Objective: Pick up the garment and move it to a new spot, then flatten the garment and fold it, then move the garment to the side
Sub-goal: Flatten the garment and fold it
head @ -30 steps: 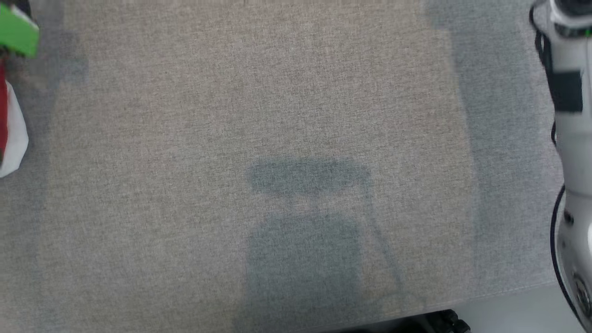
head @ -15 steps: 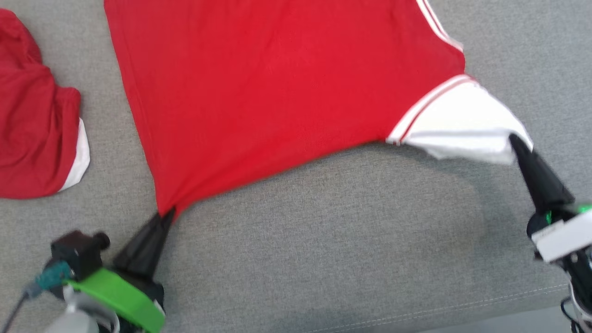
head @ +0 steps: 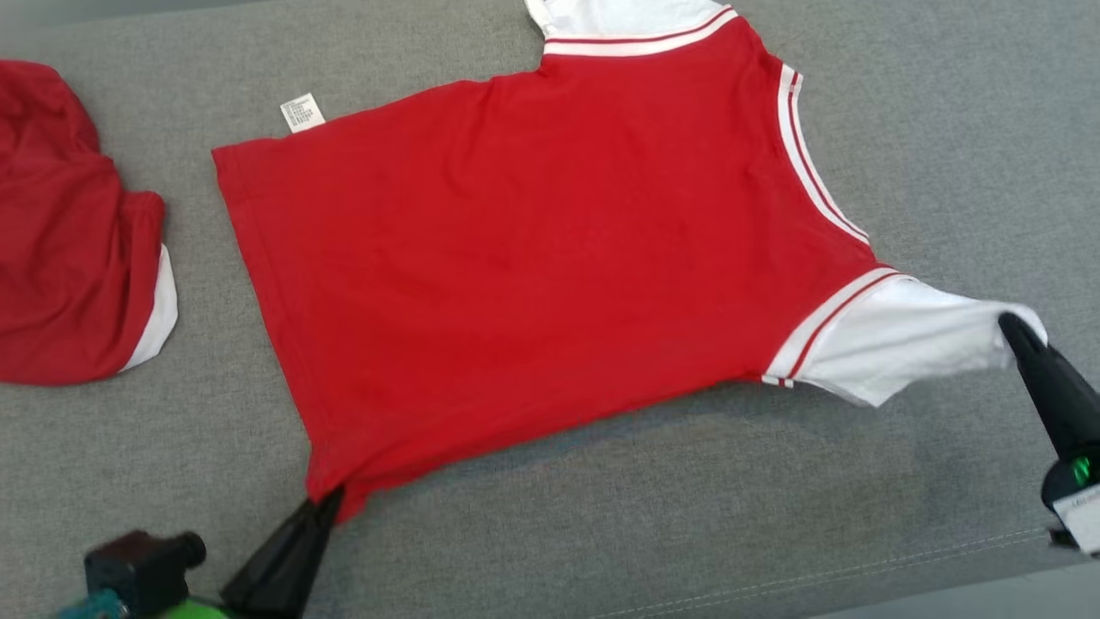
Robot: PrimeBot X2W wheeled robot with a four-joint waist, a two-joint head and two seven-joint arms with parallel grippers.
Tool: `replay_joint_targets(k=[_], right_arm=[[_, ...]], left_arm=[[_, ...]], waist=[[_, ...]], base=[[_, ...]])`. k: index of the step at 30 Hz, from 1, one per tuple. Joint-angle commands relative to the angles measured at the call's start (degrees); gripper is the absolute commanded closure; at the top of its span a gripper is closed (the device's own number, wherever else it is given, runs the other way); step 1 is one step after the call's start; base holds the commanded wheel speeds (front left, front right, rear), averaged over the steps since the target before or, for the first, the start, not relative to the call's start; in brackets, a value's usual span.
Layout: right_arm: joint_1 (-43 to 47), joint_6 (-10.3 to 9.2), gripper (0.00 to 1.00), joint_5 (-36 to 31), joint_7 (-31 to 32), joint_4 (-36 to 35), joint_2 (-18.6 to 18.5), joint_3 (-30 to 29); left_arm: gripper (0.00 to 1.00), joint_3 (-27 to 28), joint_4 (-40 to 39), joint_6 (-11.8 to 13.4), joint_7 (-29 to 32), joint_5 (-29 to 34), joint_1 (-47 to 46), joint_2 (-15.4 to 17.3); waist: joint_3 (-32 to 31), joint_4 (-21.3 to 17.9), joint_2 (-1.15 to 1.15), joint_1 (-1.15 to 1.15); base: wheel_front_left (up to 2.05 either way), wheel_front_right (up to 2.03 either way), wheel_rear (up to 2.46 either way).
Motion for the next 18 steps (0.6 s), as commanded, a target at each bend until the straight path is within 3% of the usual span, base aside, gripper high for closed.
replay_joint_targets(k=[1, 8, 13, 18], right_arm=[[-3.79, 0.02, 1.00, -0.78, 0.93, 1.23, 0.10, 0.71], [-24.43, 0.02, 1.00, -6.79, 5.85, 11.83, 1.06, 6.33], [-35.77, 0.02, 1.00, -10.71, 8.03, 19.80, 1.83, 8.61], [-43.43, 0.02, 1.00, -14.28, 9.07, 26.43, 1.96, 11.41]], left_arm=[[1.00, 1.09, -0.59, 0.43, 1.47, -0.68, -2.98, 1.33], [1.00, 4.61, 0.05, 0.90, 9.22, -4.30, -12.51, 2.78], [1.00, 4.18, 5.18, 1.25, 13.83, -4.28, -20.58, 0.02], [1.00, 2.12, 11.76, -0.40, 17.12, -3.40, -27.43, -3.35]], waist=[[2.68, 0.24, 0.00, 0.01], [6.61, 1.69, 0.00, 0.01], [8.04, 3.46, 0.00, 0.01], [8.43, 4.93, 0.00, 0.01]], base=[[0.00, 0.00, 0.00], [0.00, 0.00, 0.00], [0.00, 0.00, 0.00], [0.00, 0.00, 0.00]])
